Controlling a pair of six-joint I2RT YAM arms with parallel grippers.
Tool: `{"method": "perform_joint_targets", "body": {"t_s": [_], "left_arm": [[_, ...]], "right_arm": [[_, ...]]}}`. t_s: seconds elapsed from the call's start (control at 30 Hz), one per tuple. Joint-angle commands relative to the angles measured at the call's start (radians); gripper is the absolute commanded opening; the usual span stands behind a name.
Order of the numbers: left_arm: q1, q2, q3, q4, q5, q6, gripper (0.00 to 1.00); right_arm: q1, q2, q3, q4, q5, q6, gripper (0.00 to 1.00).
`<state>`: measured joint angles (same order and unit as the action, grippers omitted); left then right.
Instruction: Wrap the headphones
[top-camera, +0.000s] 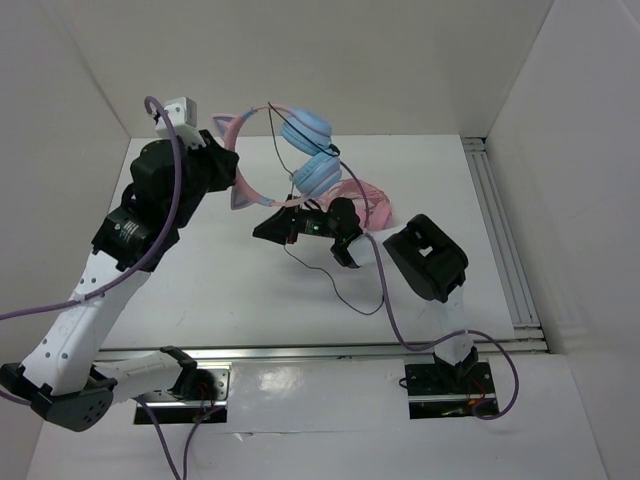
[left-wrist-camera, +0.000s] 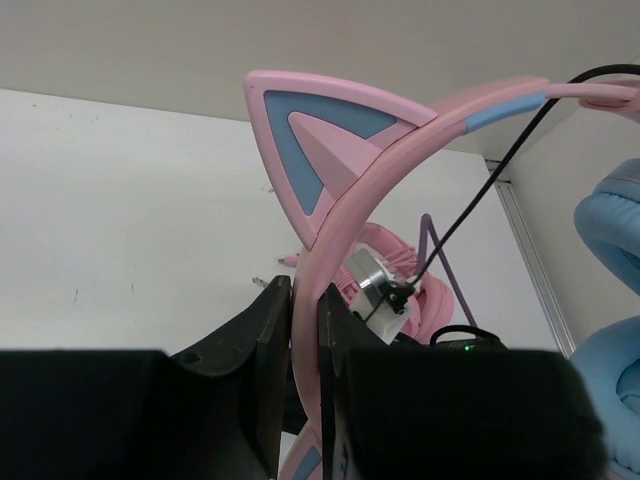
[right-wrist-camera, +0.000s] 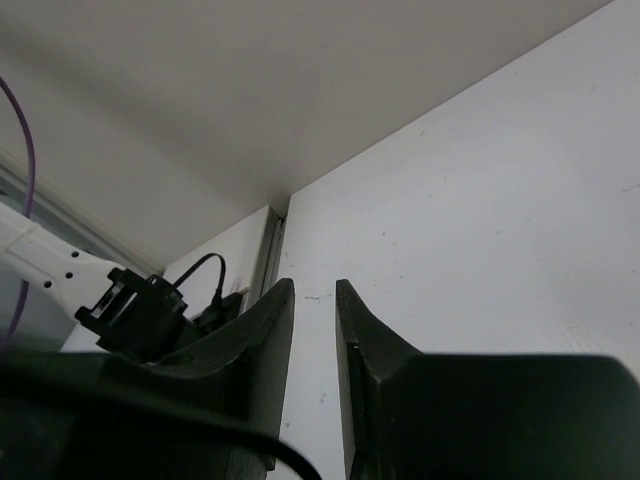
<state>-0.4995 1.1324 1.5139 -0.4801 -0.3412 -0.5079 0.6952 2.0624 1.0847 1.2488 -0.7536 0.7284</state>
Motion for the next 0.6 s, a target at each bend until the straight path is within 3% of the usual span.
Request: {"method": "perform_joint_targets", "body": {"t_s": [0.0, 0.13, 0.33, 0.47, 0.57], "left_arm": [[0.006, -0.026, 0.028, 0.152, 0.018, -0.055, 0.0], [0.016, -0.026, 0.049, 0.152, -0.002, -0.046, 0.0], [0.111, 0.024, 0.15, 0.063, -0.002, -0.037, 0.0], [0.197, 0.072, 0.216, 0.052, 0.045, -0.046, 0.0], [0.278, 0.125, 0.249, 0.041, 0.094, -0.066, 0.0]], "right_arm": [[-0.005, 0.03, 0.057, 0.212, -0.036, 0.068, 0.31], [-0.005, 0.051, 0.057, 0.231, -0.036, 0.077, 0.19], [0.004, 0.022, -0.015, 0.232, -0.046, 0.055, 0.2], [0.039, 0.011, -0.069, 0.209, -0.046, 0.016, 0.02], [0.067, 0.011, -0.103, 0.198, -0.046, 0.003, 0.02]]}}
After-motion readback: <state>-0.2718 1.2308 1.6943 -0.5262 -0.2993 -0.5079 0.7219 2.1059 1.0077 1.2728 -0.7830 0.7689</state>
